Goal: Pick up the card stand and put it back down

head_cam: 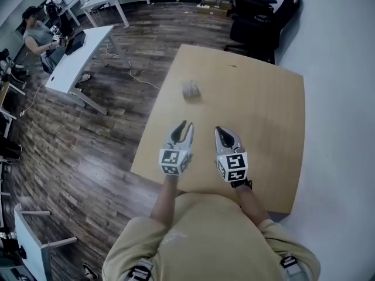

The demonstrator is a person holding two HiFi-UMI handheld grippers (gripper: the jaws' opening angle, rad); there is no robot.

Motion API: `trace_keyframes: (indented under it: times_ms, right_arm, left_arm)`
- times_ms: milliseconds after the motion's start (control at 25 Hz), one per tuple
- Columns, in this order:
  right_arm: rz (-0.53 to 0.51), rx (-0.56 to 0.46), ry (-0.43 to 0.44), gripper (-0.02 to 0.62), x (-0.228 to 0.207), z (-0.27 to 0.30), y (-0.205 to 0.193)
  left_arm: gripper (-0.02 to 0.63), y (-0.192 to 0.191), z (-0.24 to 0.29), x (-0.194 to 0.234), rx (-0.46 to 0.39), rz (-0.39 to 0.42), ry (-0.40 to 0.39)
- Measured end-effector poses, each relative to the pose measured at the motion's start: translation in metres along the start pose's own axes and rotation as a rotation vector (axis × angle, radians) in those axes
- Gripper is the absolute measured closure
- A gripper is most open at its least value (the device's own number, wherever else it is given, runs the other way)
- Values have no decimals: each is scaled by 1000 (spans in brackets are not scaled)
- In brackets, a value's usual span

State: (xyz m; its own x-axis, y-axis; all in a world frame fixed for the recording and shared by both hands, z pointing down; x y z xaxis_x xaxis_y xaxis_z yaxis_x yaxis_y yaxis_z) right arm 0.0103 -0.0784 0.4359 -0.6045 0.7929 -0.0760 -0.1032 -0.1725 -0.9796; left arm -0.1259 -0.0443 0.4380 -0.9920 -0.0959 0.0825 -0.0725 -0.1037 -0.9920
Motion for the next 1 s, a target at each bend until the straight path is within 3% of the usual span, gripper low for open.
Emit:
trace_keyframes:
  times_ms: [400,680,1000]
  right_arm:
    - [-38,-65,7,589,18,-35,9]
    - [-29,-82,-42,589,-2,-58,7]
    - [-33,-95,-57,589,-3,-75,6]
  left_arm:
    - [601,20,-48,-49,-81,66,100]
    - [603,20,-71,-50,-73,125,230]
    - [603,6,-92,-54,-44,121,248]
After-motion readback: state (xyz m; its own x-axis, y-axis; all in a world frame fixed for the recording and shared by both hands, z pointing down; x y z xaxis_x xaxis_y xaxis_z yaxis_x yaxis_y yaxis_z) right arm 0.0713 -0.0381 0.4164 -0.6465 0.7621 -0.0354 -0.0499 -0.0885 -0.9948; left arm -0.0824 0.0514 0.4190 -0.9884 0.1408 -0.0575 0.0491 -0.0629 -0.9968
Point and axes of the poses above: the fingertips, and each gripper's own axes: z forward along the fingers, x to its left, y out of its top, the point moved 4 cm from there along -z, backward along the fingers, and after that the axes turned 1 degree about -y, right-handed, at the moved point
